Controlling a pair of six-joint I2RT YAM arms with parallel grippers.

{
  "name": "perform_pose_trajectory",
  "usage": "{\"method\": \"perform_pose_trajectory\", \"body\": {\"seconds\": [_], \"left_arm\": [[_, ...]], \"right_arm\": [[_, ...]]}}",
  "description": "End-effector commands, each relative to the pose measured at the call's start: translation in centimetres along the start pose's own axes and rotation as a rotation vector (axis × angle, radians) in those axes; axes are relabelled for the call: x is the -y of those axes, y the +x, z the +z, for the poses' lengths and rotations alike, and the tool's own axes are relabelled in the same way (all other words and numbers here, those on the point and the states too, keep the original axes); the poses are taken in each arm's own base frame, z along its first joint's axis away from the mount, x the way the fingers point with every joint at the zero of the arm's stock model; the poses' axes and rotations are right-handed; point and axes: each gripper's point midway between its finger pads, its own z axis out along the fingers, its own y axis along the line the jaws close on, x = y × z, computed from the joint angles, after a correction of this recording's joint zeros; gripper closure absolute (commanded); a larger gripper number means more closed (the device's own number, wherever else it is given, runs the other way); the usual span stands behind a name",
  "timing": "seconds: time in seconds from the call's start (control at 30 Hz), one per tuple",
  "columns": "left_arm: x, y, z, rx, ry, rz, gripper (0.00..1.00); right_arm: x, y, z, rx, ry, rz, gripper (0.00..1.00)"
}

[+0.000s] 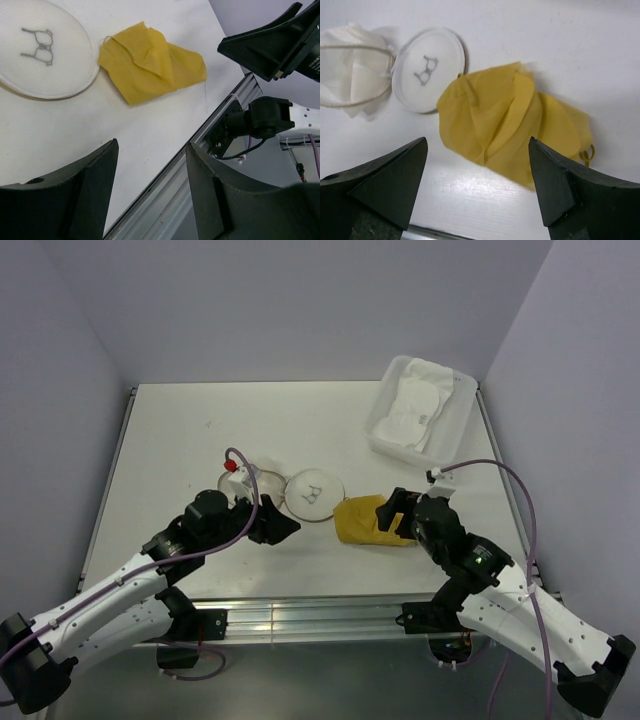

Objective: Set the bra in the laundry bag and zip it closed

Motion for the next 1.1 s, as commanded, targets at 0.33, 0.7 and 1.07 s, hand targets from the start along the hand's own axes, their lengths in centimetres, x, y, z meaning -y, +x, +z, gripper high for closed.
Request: {"method": "perform_pose_trajectory", "body": {"seconds": [0.33,0.7,1.07], "left_arm": [[0.1,0.3,1.0,0.031,-0.011,0.003,0.37],[1.2,1.8,2.3,0.001,0.017,0.013,0.37],[3.3,-0.2,1.9,0.073,0.094,0.111,0.1]], "right_arm": [[0.3,1.6,5.6,-0.14,0.07,-0.12,0.39],[1.3,2.6,11.3,-0.226,0.023,-0.025,0.37],[-5.6,-5.9,3.8,0.083,-0.28,0.01,1.0]]}}
